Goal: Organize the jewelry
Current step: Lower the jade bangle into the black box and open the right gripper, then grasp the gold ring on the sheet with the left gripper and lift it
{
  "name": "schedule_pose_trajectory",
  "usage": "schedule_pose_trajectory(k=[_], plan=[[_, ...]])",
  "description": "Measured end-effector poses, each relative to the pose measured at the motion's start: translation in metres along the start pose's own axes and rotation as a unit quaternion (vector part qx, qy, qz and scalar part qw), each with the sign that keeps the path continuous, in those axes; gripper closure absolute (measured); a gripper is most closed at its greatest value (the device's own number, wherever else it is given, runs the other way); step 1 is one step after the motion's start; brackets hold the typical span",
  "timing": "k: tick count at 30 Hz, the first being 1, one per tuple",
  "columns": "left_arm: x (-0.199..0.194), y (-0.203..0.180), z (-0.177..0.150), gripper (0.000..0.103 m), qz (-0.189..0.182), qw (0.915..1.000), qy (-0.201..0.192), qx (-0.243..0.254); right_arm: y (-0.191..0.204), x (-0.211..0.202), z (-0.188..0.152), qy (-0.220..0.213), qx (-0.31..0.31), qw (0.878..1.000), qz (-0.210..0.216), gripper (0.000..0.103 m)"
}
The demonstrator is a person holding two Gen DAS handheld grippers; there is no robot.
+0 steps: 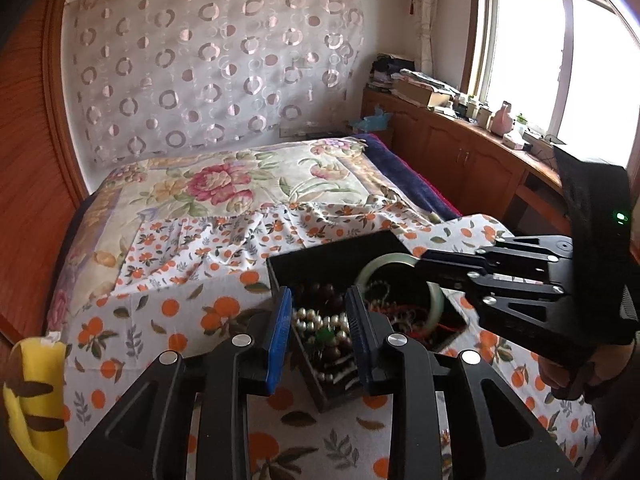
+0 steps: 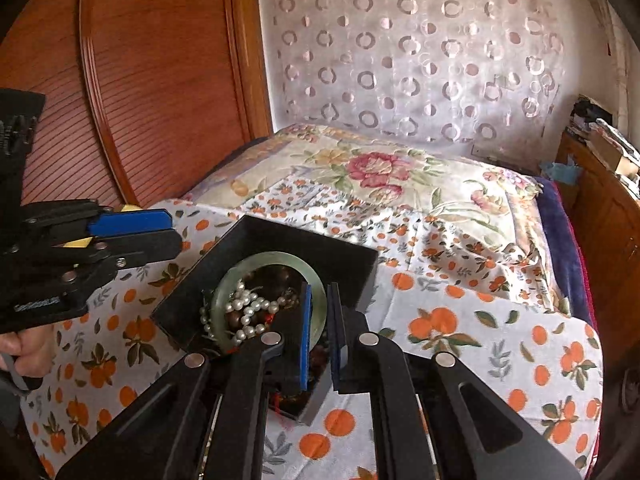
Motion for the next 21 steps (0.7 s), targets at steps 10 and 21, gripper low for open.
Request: schedule_pose_trajectory(k=[10, 21], plan=[[-0.024, -0.005, -0.049, 0.071, -0.018, 0.9993, 0.014, -0.029, 0.009, -0.033, -0.026, -0.009, -0.002, 1.0, 0.006, 0.083], [-0.035, -0.024, -0.095, 0.056, -0.019, 0.999, 0.037, -0.017, 0.051, -0.053, -0.096, 0.046, -0.033, 0.997, 0.049, 0.083]])
Point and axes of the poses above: each gripper's, at about its wrist camera, not at the fingertips, and x roughly the way its jaws point, y to its left, z to its top, the point moved 7 cm from there along x, roughly the way its jaws point, and after that the axes turned 3 degrees about -z, right-handed, at the moved point
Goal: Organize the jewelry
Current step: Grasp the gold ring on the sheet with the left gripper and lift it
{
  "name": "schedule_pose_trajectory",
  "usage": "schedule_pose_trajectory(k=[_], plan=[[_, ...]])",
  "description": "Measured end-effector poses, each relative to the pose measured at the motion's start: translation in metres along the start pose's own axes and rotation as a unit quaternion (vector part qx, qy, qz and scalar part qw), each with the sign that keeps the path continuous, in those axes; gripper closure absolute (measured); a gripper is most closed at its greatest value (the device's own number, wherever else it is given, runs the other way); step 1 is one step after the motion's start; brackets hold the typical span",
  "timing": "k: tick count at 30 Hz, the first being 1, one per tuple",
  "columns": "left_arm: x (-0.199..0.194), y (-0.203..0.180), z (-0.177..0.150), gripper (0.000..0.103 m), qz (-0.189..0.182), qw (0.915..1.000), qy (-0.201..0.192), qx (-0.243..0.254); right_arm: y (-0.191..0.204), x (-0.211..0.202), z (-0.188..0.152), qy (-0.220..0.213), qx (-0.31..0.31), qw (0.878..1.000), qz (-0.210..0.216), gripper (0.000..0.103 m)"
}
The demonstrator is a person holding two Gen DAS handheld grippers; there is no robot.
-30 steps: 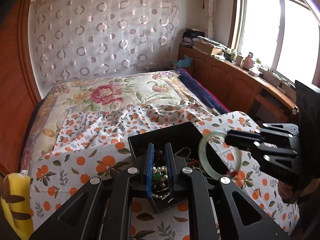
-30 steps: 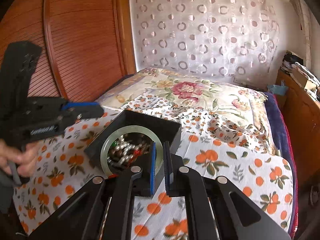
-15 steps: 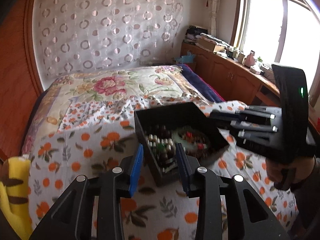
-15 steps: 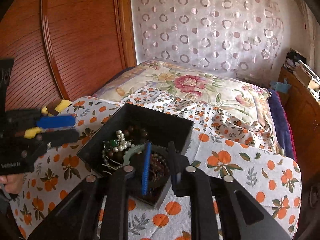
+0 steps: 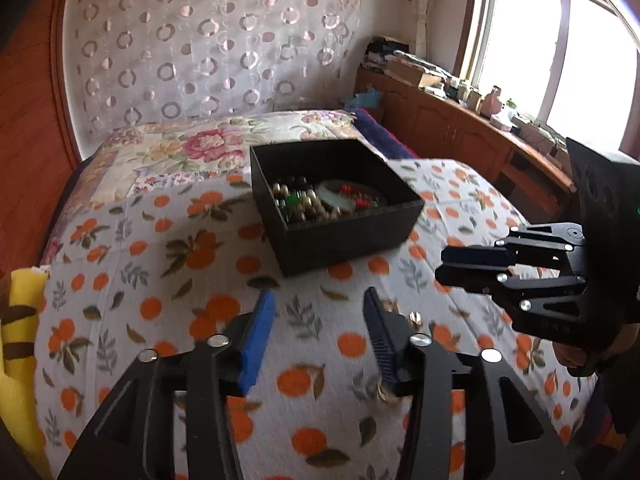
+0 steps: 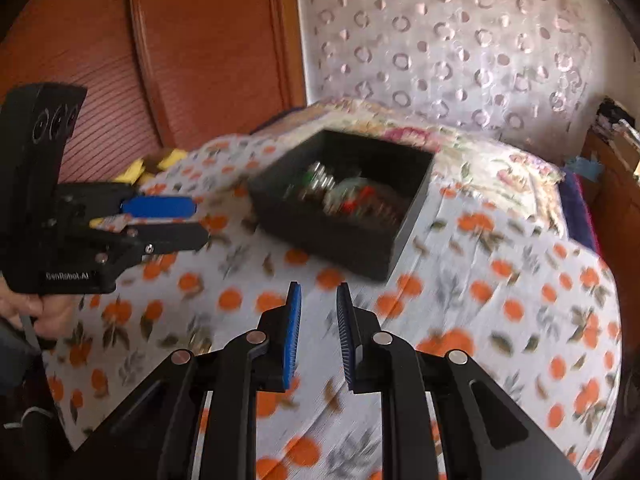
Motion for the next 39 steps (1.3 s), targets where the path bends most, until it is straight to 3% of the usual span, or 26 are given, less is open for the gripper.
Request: schedule_pose_trajectory(k=[8, 14, 17, 19, 31, 37, 39], plan=[[0.0, 0.0, -0.034, 0.056, 0.009, 0.9996, 0.028, 0.001, 0.027, 0.015, -0.023, 0.033, -0.032, 0.999, 0.017, 0.076], [-0.002, 0.001, -0.041, 0.055, 0.009, 0.9994, 0.033, -0.002, 0.029, 0.027, -0.021, 0.042, -0.047, 0.998, -0.013, 0.076], [-0.002, -0.002, -0.043, 0.055, 0.005, 0.9994, 0.034, 0.001, 0.028, 0.029, -0.019, 0.041, -0.049, 0.998, -0.013, 0.076], [0.0, -0.007, -0.044, 0.055, 0.002, 0.9993, 0.036, 0.003, 0.027, 0.029, -0.019, 0.038, -0.047, 0.998, -0.008, 0.087], [0.01, -0.041, -0.052, 0.055, -0.029, 0.998, 0.05, 0.024, 0.012, 0.008, -0.03, 0.03, -0.02, 0.999, -0.014, 0.087], [0.016, -0.051, -0.052, 0.055, -0.014, 0.9971, 0.057, 0.049, 0.007, 0.003, -0.03, 0.023, -0.008, 1.0, -0.017, 0.086], [0.019, -0.053, -0.054, 0.059, -0.008, 0.9966, 0.061, 0.055, 0.006, 0.003, -0.029, 0.021, -0.007, 1.0, -0.018, 0.086]])
Point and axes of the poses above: each gripper's, at about its wrist camera, not at the fingertips, and x roughly the way its jaws point, y to its left, z to its top, the point moved 7 cm from there along x, roughly the way its jaws point, and after that the axes turned 3 degrees about -z, right-handed, at the moved point
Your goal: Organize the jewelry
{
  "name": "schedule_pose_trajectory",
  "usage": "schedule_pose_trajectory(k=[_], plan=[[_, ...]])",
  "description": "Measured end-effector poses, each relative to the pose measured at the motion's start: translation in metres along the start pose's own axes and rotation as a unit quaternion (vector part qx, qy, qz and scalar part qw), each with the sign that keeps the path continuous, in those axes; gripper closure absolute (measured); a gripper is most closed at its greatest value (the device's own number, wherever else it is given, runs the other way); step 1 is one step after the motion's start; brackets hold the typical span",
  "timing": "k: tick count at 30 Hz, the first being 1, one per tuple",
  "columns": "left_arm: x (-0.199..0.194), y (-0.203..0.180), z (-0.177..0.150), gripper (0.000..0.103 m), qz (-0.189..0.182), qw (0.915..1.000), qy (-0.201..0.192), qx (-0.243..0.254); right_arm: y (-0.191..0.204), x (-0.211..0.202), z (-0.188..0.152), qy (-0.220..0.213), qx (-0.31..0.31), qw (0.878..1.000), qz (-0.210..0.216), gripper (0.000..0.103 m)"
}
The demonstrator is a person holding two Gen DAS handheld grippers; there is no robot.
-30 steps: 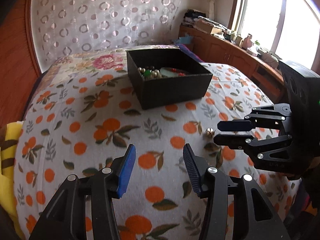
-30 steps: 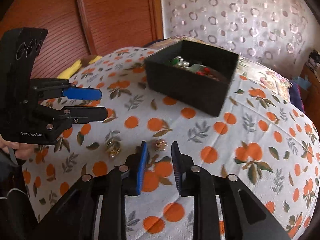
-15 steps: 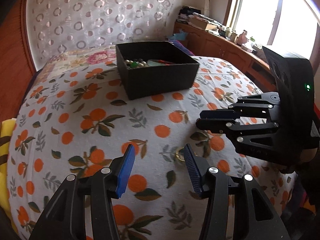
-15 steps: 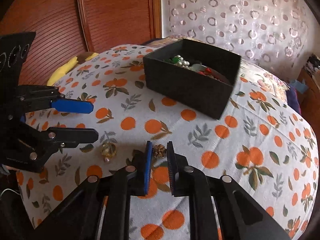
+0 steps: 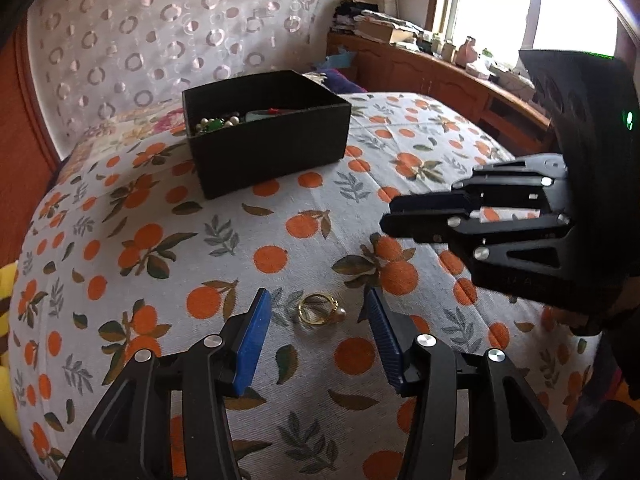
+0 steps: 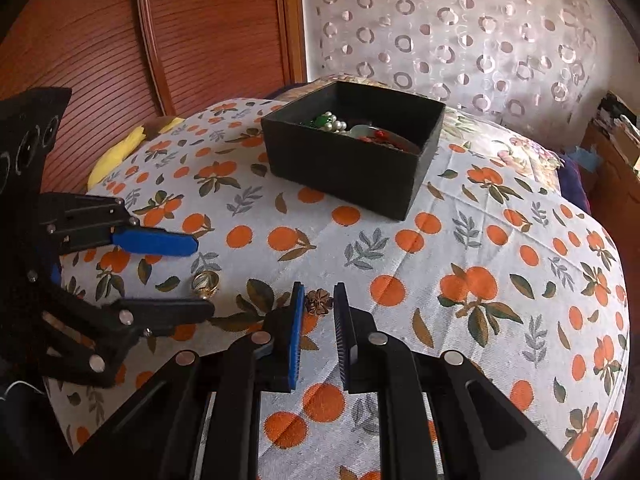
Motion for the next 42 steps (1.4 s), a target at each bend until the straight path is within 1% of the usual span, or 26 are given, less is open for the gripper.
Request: schedule_pose_trajectory(k=[1, 3, 4, 8, 14, 20, 25, 30, 33, 42], plan=[[0.002, 0.0, -0.001, 0.066, 0.005, 1.0, 0.003, 0.004, -0.001, 0.0, 0.0, -0.001, 0.001, 1.0, 0.001, 0.086], [0.002, 0.0, -0.003, 0.073, 0.018, 0.9998, 0.003, 0.01, -0.001, -0.001, 0.0, -0.001, 0.001, 1.0, 0.001, 0.086], [0.002, 0.001, -0.003, 0.08, 0.02, 0.9997, 0.002, 0.011, -0.001, 0.0, 0.0, -0.001, 0.001, 1.0, 0.001, 0.086], [-0.001, 0.001, -0.002, 0.08, 0.004, 1.0, -0.004, 0.002, -0.001, 0.001, 0.0, 0.0, 0.002, 1.0, 0.003, 0.086], [-0.01, 0.007, 0.023, 0.08, 0.012, 0.9995, -0.03, -0.002, -0.002, -0.001, 0.009, -0.01, 0.0, 1.0, 0.006, 0.086], [-0.015, 0.023, 0.058, 0.08, 0.025, 0.9981, -0.056, -0.011, -0.014, -0.01, 0.041, -0.041, 0.003, 0.999, 0.006, 0.086], [-0.016, 0.038, 0.084, 0.08, 0.033, 0.9966, -0.073, -0.021, -0.026, -0.009, 0.07, -0.06, 0.002, 0.998, 0.002, 0.086], [-0.015, 0.05, 0.098, 0.08, 0.037, 0.9957, -0.081, -0.026, -0.036, -0.002, 0.092, -0.073, 0.002, 0.997, -0.001, 0.086], [-0.013, 0.054, 0.107, 0.079, 0.04, 0.9953, -0.085, -0.027, -0.039, 0.005, 0.1, -0.074, 0.002, 0.997, -0.003, 0.086], [-0.001, 0.066, 0.125, 0.079, 0.045, 0.9949, -0.086, -0.028, -0.049, 0.016, 0.112, -0.071, 0.009, 0.997, 0.003, 0.086]])
Point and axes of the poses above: each gripper's, at about its wrist camera, not at the fingertips, and x roughly the way its jaws point, y to its left, z to its top, the point moved 7 cm from there along x, roughly the way its jaws point, and after that the axes turned 3 degrees about -z, right-handed, at the moved point
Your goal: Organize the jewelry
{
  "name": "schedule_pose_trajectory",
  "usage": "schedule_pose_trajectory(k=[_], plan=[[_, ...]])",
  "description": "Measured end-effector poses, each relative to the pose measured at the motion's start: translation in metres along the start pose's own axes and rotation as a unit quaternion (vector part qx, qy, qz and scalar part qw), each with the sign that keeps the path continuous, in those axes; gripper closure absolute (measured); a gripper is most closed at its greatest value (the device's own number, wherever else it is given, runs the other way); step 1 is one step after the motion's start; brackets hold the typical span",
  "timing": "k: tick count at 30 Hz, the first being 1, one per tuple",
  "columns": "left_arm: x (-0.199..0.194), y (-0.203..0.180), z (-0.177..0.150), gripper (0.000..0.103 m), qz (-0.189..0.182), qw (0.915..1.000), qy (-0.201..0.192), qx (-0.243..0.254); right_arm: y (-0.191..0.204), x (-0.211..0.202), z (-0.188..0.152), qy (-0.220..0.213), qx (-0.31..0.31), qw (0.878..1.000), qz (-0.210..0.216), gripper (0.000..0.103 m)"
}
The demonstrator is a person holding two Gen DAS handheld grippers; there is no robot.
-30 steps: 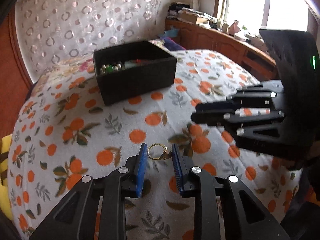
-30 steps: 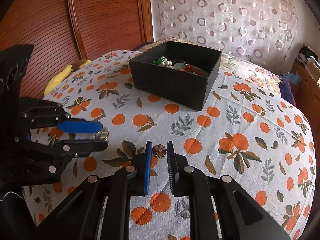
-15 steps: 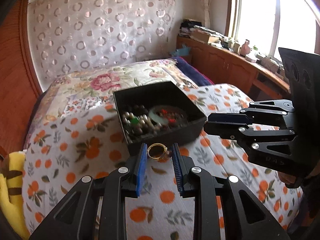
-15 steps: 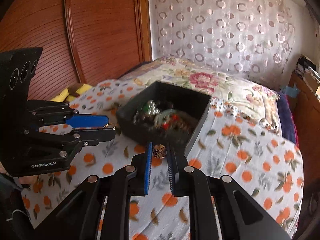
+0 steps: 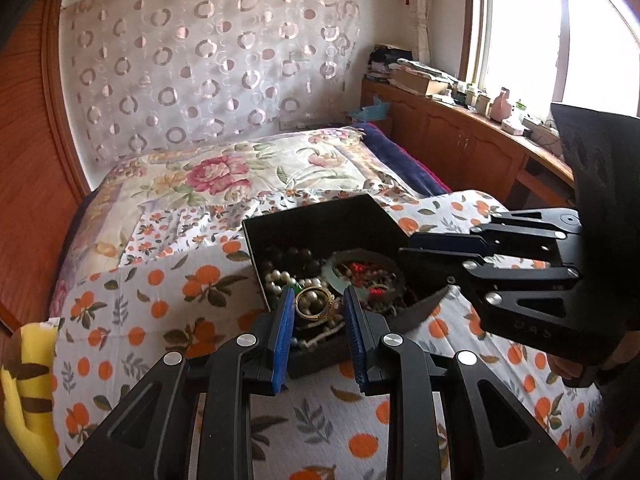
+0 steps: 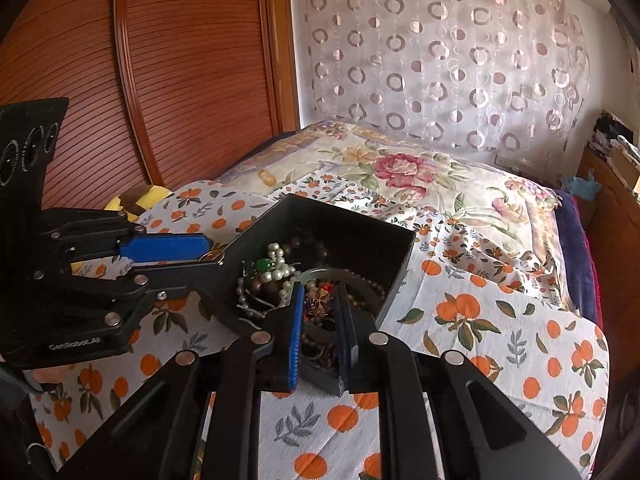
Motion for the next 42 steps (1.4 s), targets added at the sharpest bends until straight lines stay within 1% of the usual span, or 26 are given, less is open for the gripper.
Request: schedule_pose_trajectory(k=[7, 11, 15, 20, 23, 25, 29, 30, 32, 33, 34, 35, 36, 37, 38, 40, 42], plan=[[0.013, 0.007, 0.014, 0.079, 0.005, 1.0, -0.001, -0.001, -0.003, 0.001, -0.001, 0.0, 0.006, 1.0, 0.002, 0.085], [0.024, 0.011, 0.02, 0.079, 0.004, 1.0, 0.002, -0.003, -0.006, 0.0, 0.0, -0.001, 0.009, 1.0, 0.0, 0.078], [0.037, 0.015, 0.026, 0.079, 0.01, 0.9999, 0.007, -0.004, -0.009, -0.003, 0.001, -0.003, 0.012, 1.0, -0.003, 0.078], [0.051, 0.019, 0.036, 0.079, 0.017, 0.9998, 0.011, -0.007, -0.011, -0.01, -0.001, -0.005, 0.015, 1.0, -0.012, 0.074], [0.053, 0.021, 0.04, 0.079, 0.027, 0.9996, 0.01, -0.005, -0.015, -0.014, -0.003, -0.006, 0.021, 1.0, -0.019, 0.071], [0.053, 0.022, 0.04, 0.078, 0.027, 0.9996, 0.01, -0.007, -0.016, -0.017, -0.006, -0.007, 0.025, 0.999, -0.024, 0.069], [0.046, 0.018, 0.036, 0.062, 0.03, 0.9995, 0.007, -0.011, -0.017, -0.025, -0.01, -0.01, 0.032, 0.999, -0.034, 0.063], [0.044, 0.018, 0.036, 0.06, 0.031, 0.9994, 0.007, -0.011, -0.017, -0.027, -0.011, -0.011, 0.032, 0.999, -0.036, 0.062], [0.037, 0.016, 0.033, 0.049, 0.032, 0.9994, 0.005, -0.013, -0.015, -0.032, -0.013, -0.014, 0.034, 0.999, -0.039, 0.062], [0.032, 0.015, 0.031, 0.047, 0.034, 0.9993, 0.002, -0.015, -0.013, -0.035, -0.013, -0.015, 0.035, 0.998, -0.041, 0.061], [0.028, 0.015, 0.029, 0.041, 0.036, 0.9992, 0.0, -0.015, -0.011, -0.039, -0.015, -0.018, 0.035, 0.998, -0.044, 0.058], [0.023, 0.015, 0.026, 0.035, 0.039, 0.9991, -0.002, -0.017, -0.011, -0.042, -0.015, -0.02, 0.036, 0.998, -0.047, 0.052], [0.017, 0.014, 0.023, 0.031, 0.043, 0.9989, -0.004, -0.019, -0.009, -0.048, -0.017, -0.025, 0.038, 0.998, -0.051, 0.049], [0.013, 0.013, 0.02, 0.023, 0.046, 0.9987, -0.006, -0.021, -0.009, -0.05, -0.018, -0.027, 0.041, 0.997, -0.053, 0.045], [0.007, 0.013, 0.016, 0.018, 0.052, 0.9983, -0.009, -0.023, -0.008, -0.053, -0.019, -0.029, 0.043, 0.997, -0.054, 0.042], [-0.003, 0.012, 0.008, 0.015, 0.061, 0.9978, -0.013, -0.025, -0.003, -0.062, -0.025, -0.035, 0.046, 0.997, -0.059, 0.04], [-0.015, 0.009, -0.004, 0.011, 0.069, 0.9972, -0.014, -0.025, 0.0, -0.068, -0.03, -0.039, 0.048, 0.996, -0.065, 0.034]])
Point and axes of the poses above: each gripper's, at about its wrist camera, not at the fingertips, and x roughly the way its jaws point, y to its left, z to its top, the point moved 7 cm from there along x, roughly the way its jaws point, and after that the axes turned 3 degrees about -z, right-handed, at the moved point
